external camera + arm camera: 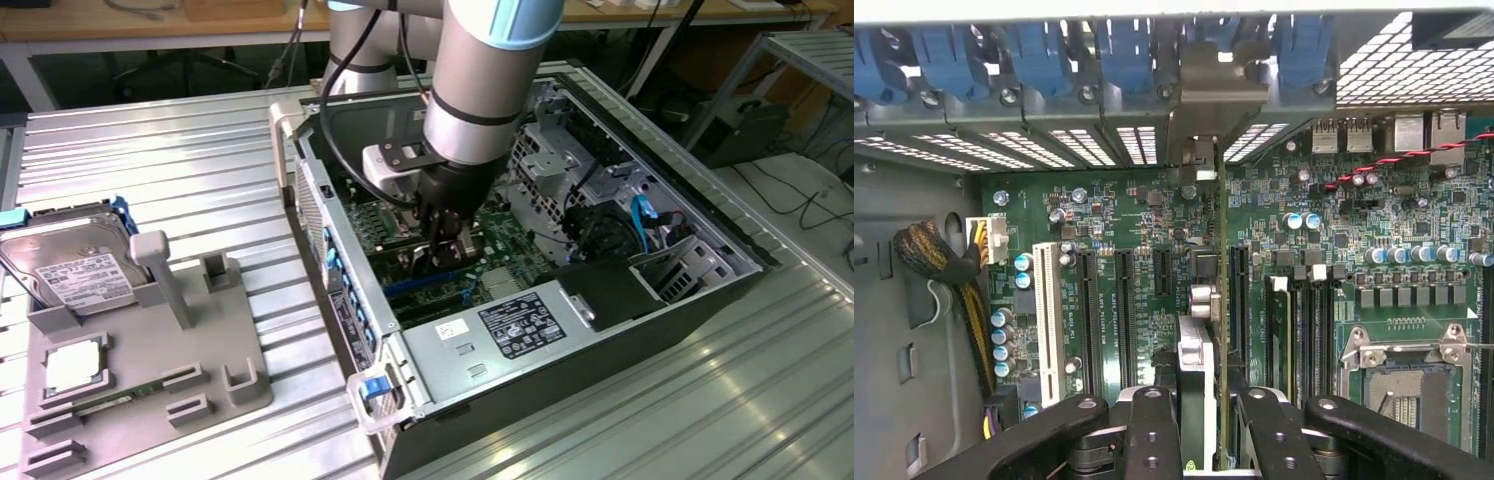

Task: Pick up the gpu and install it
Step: 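Insert the gpu into the slot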

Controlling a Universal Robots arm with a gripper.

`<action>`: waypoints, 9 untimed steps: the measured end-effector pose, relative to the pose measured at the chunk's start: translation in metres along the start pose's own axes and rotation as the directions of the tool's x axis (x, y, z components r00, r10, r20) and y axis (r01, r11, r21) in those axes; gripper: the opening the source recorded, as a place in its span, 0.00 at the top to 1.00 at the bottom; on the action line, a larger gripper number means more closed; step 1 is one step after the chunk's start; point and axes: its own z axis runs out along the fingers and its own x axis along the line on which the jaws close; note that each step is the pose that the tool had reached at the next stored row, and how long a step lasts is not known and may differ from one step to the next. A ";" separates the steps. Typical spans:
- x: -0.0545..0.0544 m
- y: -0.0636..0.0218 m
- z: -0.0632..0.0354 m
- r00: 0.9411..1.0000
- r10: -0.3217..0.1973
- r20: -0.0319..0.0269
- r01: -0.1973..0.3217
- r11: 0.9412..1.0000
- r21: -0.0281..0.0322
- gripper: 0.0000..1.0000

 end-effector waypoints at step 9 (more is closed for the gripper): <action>0.000 -0.0001 0.0026 1.000 0.000 0.001 0.000 1.000 0.000 0.72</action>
